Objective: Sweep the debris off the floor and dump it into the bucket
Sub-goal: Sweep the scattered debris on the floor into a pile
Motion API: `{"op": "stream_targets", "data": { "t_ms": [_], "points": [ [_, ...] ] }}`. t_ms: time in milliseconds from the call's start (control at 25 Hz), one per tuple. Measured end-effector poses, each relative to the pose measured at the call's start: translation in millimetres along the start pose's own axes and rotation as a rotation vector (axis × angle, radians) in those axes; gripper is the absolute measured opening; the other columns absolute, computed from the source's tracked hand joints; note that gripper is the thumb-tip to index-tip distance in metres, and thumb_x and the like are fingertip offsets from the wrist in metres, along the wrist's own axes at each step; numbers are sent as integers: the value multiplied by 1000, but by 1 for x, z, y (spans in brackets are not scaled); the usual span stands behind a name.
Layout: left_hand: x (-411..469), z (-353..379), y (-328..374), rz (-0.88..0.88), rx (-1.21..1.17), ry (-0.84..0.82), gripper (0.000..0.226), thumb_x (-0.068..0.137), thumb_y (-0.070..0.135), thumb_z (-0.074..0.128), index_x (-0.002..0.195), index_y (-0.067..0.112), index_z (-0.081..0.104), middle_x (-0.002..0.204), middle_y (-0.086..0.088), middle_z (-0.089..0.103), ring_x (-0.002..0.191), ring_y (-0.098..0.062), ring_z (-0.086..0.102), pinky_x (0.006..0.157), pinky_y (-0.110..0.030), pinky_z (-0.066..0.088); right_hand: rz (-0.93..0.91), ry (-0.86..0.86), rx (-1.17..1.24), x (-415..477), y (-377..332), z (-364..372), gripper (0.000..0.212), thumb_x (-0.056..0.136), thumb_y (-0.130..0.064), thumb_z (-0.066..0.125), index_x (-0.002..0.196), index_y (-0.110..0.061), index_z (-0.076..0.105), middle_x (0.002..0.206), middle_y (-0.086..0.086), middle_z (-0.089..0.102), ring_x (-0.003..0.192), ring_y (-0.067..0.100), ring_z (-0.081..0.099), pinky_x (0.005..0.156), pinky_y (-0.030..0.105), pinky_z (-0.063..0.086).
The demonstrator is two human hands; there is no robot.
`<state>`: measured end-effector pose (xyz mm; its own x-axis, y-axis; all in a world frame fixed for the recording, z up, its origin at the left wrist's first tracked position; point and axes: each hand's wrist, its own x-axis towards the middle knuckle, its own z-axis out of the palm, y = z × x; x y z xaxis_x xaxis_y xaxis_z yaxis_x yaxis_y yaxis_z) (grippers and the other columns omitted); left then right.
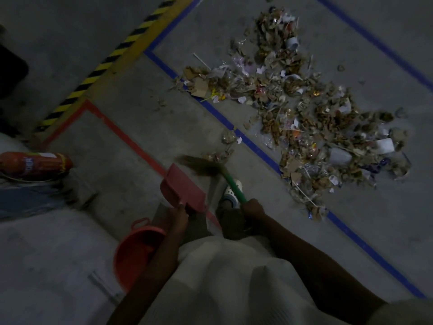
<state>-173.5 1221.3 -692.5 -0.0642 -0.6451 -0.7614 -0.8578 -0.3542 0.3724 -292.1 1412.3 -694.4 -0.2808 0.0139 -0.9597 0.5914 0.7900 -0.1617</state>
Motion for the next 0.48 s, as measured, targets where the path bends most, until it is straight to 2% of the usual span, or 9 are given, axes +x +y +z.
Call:
{"op": "stream_targets", "data": {
  "t_ms": [40,120,200,240,320,400,480],
  "points": [
    [0,0,1,22,6,-6,30,99,37,54,84,13,63,79,-11,63,74,-25,58,60,-31,39,-1,52,-45,10,1,-9,35,103,-20,50,131,1,56,103,11,60,92,24,61,85,34,55],
    [0,3,2,18,25,-22,30,100,38,51,86,14,63,80,-11,62,75,-25,58,57,-30,37,-2,122,-15,29,-1,-27,37,104,-20,51,134,2,51,118,15,60,84,23,62,70,31,56],
    [6,7,-2,13,34,-6,33,102,34,50,107,4,63,91,-16,63,83,-27,59,57,-31,37,2,154,109,46,-9,-47,36,104,-19,48,131,4,53,107,14,62,71,18,60,57,28,51],
    [10,9,-5,5,36,5,36,102,33,50,113,0,62,95,-18,63,86,-28,59,59,-31,37,-6,177,145,53,-14,-56,36,104,-19,47,129,4,55,101,13,61,68,17,59,54,27,48],
    [8,12,-4,24,74,7,35,101,34,50,99,1,63,86,-14,62,80,-26,58,60,-32,37,-33,236,262,64,-26,-72,36,103,-18,47,131,4,53,103,14,60,75,21,64,62,33,55],
    [9,16,-2,29,99,32,35,101,35,51,74,13,54,69,-3,54,70,-23,54,58,-29,37,-56,313,370,68,-36,-78,36,103,-16,49,134,3,45,114,17,59,96,34,69,79,47,60],
    [6,20,2,32,150,28,40,101,37,51,67,16,46,66,1,49,69,-21,50,60,-29,38,-107,347,455,53,-40,-67,36,104,-18,48,136,-5,38,118,18,58,100,39,68,81,54,60]
  ]
}}
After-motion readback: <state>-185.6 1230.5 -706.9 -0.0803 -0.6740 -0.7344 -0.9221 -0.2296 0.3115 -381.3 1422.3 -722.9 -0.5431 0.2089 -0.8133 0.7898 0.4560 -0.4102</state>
